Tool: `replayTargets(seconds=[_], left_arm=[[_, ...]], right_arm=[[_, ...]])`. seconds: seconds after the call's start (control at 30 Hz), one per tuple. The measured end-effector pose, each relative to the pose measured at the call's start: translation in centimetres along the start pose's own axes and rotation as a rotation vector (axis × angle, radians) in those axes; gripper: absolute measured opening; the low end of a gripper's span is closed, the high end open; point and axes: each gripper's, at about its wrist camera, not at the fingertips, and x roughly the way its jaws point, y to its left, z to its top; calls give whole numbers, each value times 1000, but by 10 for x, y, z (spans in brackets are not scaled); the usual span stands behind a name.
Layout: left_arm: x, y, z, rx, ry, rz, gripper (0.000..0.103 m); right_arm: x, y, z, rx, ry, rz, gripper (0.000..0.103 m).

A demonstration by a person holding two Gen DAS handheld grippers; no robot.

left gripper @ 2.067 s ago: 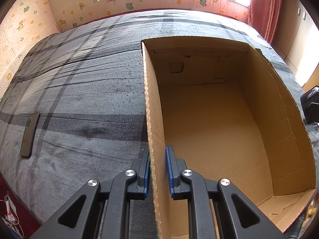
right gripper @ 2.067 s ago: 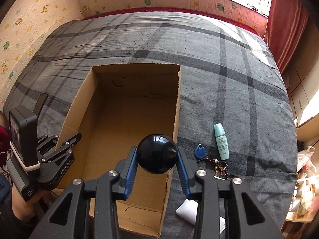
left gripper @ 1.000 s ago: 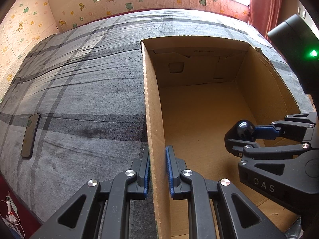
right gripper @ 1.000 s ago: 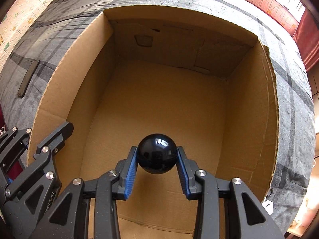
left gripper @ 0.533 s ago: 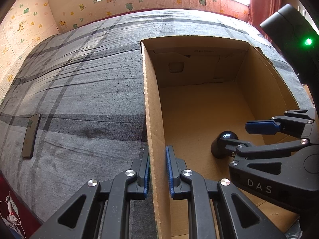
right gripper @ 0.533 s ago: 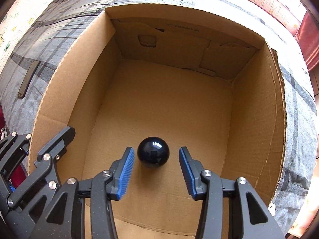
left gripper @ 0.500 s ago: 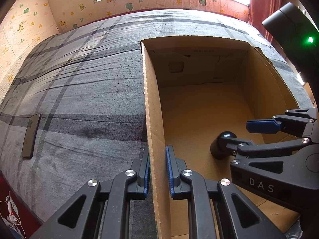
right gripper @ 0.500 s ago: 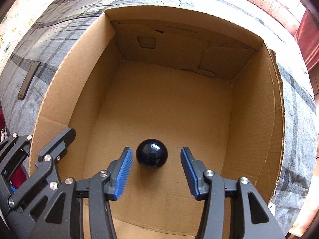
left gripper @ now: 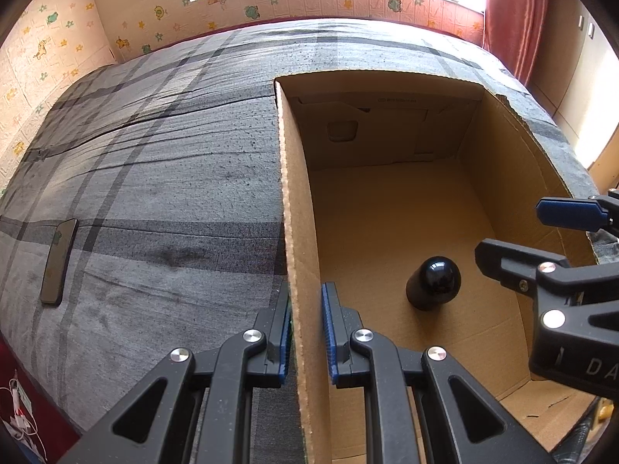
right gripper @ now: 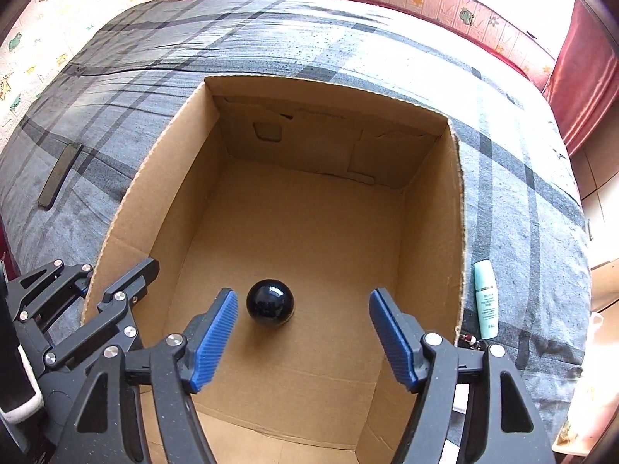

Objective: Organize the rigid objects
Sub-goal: 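Withdraw the right tool from the box toward the remaining items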

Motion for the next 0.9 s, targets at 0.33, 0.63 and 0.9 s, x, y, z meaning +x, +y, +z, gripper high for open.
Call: replayTargets(seconds=[0.33, 0.63, 0.9], left_arm=[[1, -1, 0, 8, -1, 8, 16], [1, -3, 0, 11, 2, 12, 16], [1, -4, 1, 12, 2, 15, 16]], right_arm=[[-34, -21, -8, 74, -75, 14, 84], [-54, -62, -19, 146, -94, 28, 99], [-71, -111, -39, 213, -111, -16, 103]])
